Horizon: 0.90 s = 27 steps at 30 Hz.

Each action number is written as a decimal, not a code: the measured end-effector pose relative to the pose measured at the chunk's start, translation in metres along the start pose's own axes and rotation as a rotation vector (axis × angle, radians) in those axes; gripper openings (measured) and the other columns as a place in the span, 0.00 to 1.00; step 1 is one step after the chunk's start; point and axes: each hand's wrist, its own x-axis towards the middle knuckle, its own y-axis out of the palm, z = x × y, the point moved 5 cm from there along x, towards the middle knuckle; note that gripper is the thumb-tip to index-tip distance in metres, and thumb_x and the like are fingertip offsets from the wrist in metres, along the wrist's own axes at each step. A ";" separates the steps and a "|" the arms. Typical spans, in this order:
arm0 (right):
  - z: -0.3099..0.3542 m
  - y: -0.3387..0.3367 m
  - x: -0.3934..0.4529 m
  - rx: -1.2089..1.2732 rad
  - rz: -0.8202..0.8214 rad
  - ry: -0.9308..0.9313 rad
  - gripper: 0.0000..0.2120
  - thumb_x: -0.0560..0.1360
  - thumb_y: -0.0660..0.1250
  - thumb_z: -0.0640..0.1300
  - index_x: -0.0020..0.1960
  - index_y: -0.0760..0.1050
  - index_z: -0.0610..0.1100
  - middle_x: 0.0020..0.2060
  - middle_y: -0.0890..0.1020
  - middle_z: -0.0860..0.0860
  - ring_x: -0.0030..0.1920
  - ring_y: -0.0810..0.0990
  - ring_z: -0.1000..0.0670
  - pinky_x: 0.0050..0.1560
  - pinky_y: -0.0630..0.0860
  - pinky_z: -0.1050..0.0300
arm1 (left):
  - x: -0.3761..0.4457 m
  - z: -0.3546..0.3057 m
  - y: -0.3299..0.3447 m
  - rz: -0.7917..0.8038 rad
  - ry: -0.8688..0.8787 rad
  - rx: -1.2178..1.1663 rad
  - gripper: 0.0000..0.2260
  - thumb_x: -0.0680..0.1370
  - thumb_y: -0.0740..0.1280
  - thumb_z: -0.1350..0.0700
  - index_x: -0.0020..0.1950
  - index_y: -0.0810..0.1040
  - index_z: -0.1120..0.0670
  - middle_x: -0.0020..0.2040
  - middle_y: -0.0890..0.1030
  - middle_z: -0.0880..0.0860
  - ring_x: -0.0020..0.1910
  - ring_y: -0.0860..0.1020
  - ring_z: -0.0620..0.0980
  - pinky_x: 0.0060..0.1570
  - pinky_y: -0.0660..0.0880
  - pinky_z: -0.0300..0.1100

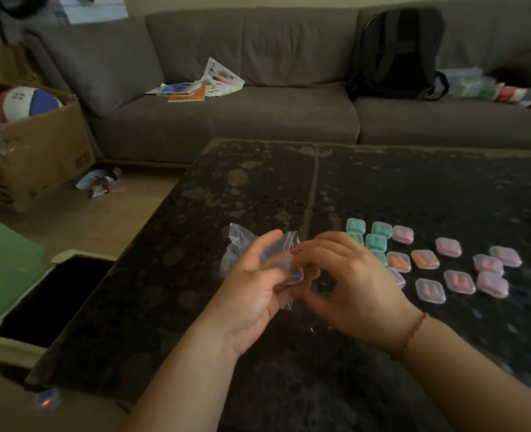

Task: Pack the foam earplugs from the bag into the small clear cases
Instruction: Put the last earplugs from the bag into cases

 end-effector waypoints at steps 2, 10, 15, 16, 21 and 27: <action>-0.002 -0.005 -0.001 0.047 0.039 0.040 0.10 0.73 0.66 0.55 0.53 0.75 0.55 0.52 0.78 0.60 0.52 0.76 0.58 0.50 0.78 0.56 | 0.003 0.001 0.009 0.014 0.016 0.079 0.25 0.81 0.64 0.67 0.72 0.71 0.43 0.60 0.85 0.55 0.52 0.86 0.52 0.53 0.81 0.47; -0.027 -0.037 -0.015 -0.062 -0.024 0.213 0.11 0.72 0.67 0.49 0.54 0.74 0.51 0.49 0.80 0.53 0.49 0.80 0.50 0.46 0.78 0.51 | 0.030 0.022 0.063 -0.011 0.101 0.341 0.16 0.82 0.64 0.64 0.60 0.80 0.44 0.60 0.83 0.51 0.56 0.83 0.47 0.59 0.79 0.49; -0.058 -0.056 -0.044 -0.189 0.093 0.348 0.10 0.75 0.63 0.53 0.55 0.71 0.53 0.50 0.81 0.53 0.48 0.81 0.49 0.44 0.78 0.51 | 0.034 0.046 0.098 0.045 0.216 0.646 0.07 0.82 0.65 0.47 0.59 0.77 0.38 0.53 0.81 0.37 0.54 0.79 0.35 0.58 0.76 0.42; -0.069 -0.062 -0.052 -0.204 0.098 0.396 0.09 0.76 0.63 0.55 0.53 0.71 0.53 0.49 0.81 0.53 0.48 0.81 0.48 0.45 0.78 0.49 | 0.035 0.052 0.102 0.056 0.224 0.677 0.10 0.81 0.65 0.45 0.62 0.76 0.38 0.54 0.80 0.36 0.53 0.78 0.33 0.58 0.76 0.41; -0.128 -0.092 -0.101 -0.225 0.096 0.637 0.08 0.74 0.64 0.57 0.46 0.70 0.55 0.48 0.81 0.56 0.48 0.77 0.51 0.47 0.76 0.52 | 0.034 0.073 0.125 0.112 0.324 0.855 0.10 0.80 0.69 0.49 0.60 0.77 0.38 0.56 0.80 0.36 0.56 0.79 0.33 0.52 0.73 0.29; -0.169 -0.119 -0.161 -0.294 0.056 0.815 0.12 0.73 0.63 0.63 0.46 0.71 0.54 0.46 0.80 0.53 0.48 0.79 0.49 0.46 0.77 0.52 | 0.038 0.111 0.203 0.305 0.611 1.152 0.18 0.77 0.72 0.54 0.67 0.78 0.46 0.63 0.79 0.42 0.64 0.75 0.40 0.67 0.72 0.40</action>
